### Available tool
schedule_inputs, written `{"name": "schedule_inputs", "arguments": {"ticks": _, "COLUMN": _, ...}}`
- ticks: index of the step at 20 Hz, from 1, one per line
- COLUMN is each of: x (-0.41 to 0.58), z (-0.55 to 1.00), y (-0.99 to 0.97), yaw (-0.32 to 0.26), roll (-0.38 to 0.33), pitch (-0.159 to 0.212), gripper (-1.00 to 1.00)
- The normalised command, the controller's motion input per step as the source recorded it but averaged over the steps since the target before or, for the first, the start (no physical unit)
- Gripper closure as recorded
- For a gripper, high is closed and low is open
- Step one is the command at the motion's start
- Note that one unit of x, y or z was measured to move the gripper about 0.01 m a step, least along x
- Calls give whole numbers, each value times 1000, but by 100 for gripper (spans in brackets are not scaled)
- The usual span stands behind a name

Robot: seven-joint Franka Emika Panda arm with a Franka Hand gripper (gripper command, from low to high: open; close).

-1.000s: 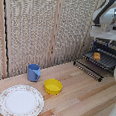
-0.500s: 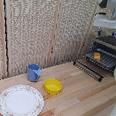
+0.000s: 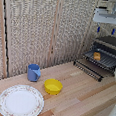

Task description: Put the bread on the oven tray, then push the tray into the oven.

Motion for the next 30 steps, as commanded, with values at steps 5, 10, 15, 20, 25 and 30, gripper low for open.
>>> {"name": "schedule_inputs", "arguments": {"ticks": 5, "x": -1, "z": 0, "y": -94, "yaw": 290, "roll": -219, "pitch": -114, "gripper": -100}}
{"name": "schedule_inputs", "arguments": {"ticks": 10, "x": -52, "z": -20, "y": -96, "yaw": 214, "roll": -357, "pitch": -159, "gripper": -100}}
{"name": "schedule_inputs", "arguments": {"ticks": 15, "x": -10, "z": -93, "y": -15, "yaw": 158, "roll": -375, "pitch": -62, "gripper": -100}}
{"name": "schedule_inputs", "arguments": {"ticks": 20, "x": -86, "z": -129, "y": 0, "yaw": 151, "roll": -375, "pitch": 0, "gripper": -100}}
{"name": "schedule_inputs", "arguments": {"ticks": 25, "x": -59, "z": -119, "y": 106, "yaw": 113, "roll": -375, "pitch": 75, "gripper": -100}}
{"name": "schedule_inputs", "arguments": {"ticks": 30, "x": -46, "z": -182, "y": 298, "yaw": 74, "roll": -373, "pitch": 140, "gripper": -100}}
